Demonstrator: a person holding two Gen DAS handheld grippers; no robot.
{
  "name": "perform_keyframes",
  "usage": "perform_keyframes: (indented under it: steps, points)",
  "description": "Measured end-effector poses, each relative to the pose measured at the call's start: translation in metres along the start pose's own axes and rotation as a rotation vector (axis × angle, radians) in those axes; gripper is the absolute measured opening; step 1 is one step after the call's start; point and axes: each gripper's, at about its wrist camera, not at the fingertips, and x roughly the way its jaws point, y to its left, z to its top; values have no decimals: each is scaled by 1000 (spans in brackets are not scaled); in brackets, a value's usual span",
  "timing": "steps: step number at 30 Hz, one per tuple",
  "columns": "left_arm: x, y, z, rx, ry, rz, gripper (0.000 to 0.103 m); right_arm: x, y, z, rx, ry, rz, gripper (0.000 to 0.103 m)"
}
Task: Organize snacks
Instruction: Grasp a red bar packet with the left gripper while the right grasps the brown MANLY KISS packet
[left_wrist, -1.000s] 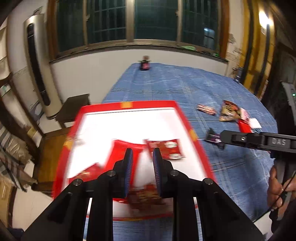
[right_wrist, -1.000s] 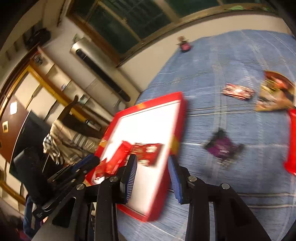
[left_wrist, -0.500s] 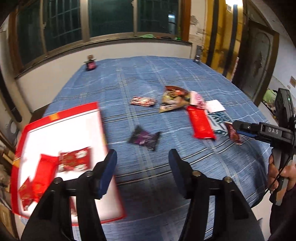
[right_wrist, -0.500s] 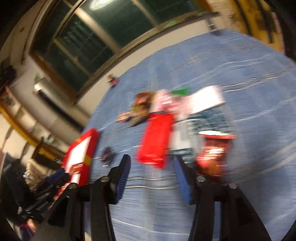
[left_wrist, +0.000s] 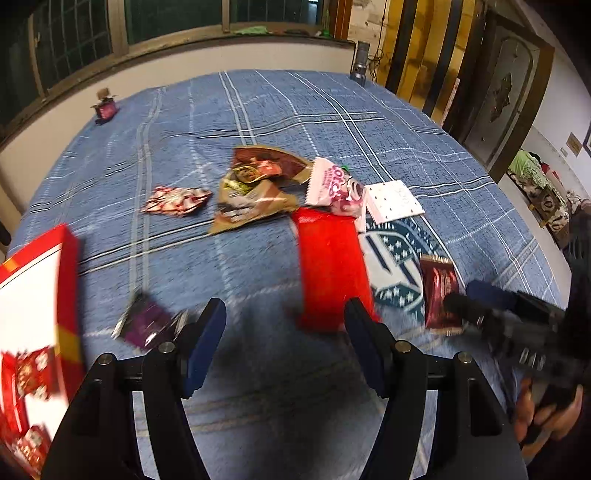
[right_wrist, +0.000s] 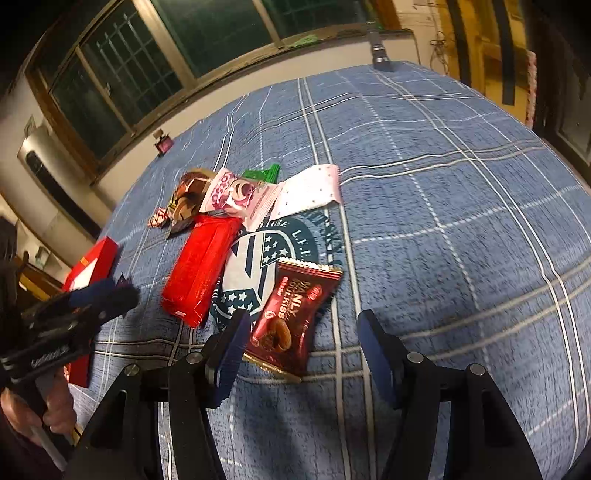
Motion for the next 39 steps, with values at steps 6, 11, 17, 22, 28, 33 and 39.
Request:
perform_keyframes:
  steps: [6, 11, 17, 22, 28, 33, 39]
  points:
    - [31, -15, 17, -2, 56, 6, 66, 12, 15, 7, -69, 22, -61, 63]
    - [45, -25, 19, -5, 89, -24, 66, 18, 26, 7, -131, 41, -118, 59]
    - [56, -40, 21, 23, 92, -8, 66, 23, 37, 3, -226, 61, -196, 48]
    - [60, -49, 21, 71, 60, 34, 58, 21, 35, 4, -257, 60, -213, 38]
    - [56, -47, 18, 106, 41, 19, 44, 12, 16, 5, -199, 44, -194, 35]
    - [44, -45, 8, 106, 30, 7, 44, 2, -2, 7, -115, 36, -153, 35]
    - [11, -37, -10, 98, -21, 36, 44, -15, -2, 3, -86, 6, -108, 35]
